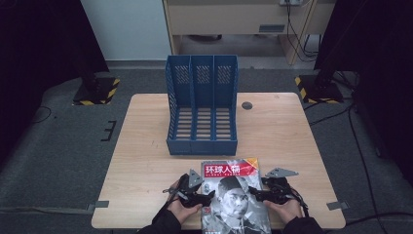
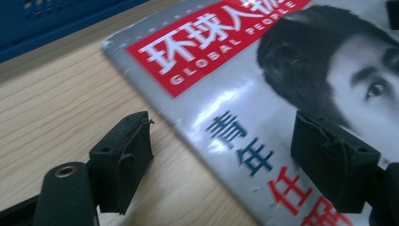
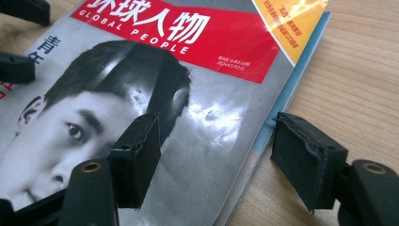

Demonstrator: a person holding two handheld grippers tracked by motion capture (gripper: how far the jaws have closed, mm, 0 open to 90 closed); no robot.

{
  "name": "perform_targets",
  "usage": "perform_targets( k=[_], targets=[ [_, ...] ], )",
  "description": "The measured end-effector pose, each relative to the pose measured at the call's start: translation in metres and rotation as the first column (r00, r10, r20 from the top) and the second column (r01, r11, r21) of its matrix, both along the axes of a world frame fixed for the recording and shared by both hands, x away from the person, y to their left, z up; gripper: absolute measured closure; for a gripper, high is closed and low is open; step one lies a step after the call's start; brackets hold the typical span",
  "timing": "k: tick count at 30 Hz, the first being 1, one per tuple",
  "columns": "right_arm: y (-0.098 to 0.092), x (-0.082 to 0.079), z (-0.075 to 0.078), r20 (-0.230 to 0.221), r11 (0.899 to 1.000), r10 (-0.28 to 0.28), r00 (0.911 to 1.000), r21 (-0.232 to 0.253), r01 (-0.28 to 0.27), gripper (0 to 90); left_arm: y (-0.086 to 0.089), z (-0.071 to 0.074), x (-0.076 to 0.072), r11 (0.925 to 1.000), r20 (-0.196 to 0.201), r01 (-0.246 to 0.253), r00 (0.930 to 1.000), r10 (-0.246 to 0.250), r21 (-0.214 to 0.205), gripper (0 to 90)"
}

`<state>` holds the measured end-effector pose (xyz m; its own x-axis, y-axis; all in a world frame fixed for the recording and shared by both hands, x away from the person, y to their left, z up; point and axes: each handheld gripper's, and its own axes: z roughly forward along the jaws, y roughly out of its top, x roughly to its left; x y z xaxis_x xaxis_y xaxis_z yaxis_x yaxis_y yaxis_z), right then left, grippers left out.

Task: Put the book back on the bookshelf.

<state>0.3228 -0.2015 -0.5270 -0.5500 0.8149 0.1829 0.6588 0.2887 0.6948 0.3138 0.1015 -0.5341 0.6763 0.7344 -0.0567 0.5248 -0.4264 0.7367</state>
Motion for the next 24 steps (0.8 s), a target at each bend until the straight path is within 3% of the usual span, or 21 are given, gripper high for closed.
perform_targets(
  k=[8, 14, 24],
  targets=[
    [0.0007, 0.0029, -0.0006, -0.002, 1.000, 0.006, 1.0000, 0.015, -0.006, 33.0, -0.0038, -0.0004, -0.0004, 1.0000, 0.004, 0.007, 1.0000, -0.007, 0.001, 19.4],
    [0.0013, -0.0010, 0.0003, -0.008, 1.000, 0.007, 0.9999, 0.000, -0.007, 30.7, -0.0041, -0.0004, -0.0001, 1.0000, 0.004, 0.008, 1.0000, -0.008, 0.001, 19.4],
    [-0.0019, 0.0025, -0.0002, -0.023, 0.999, -0.008, 0.9997, 0.049, 0.010, 33.3, -0.0078, -0.0005, 0.0021, 1.0000, 0.004, -0.007, 1.0000, 0.007, 0.005, 18.0]
  ],
)
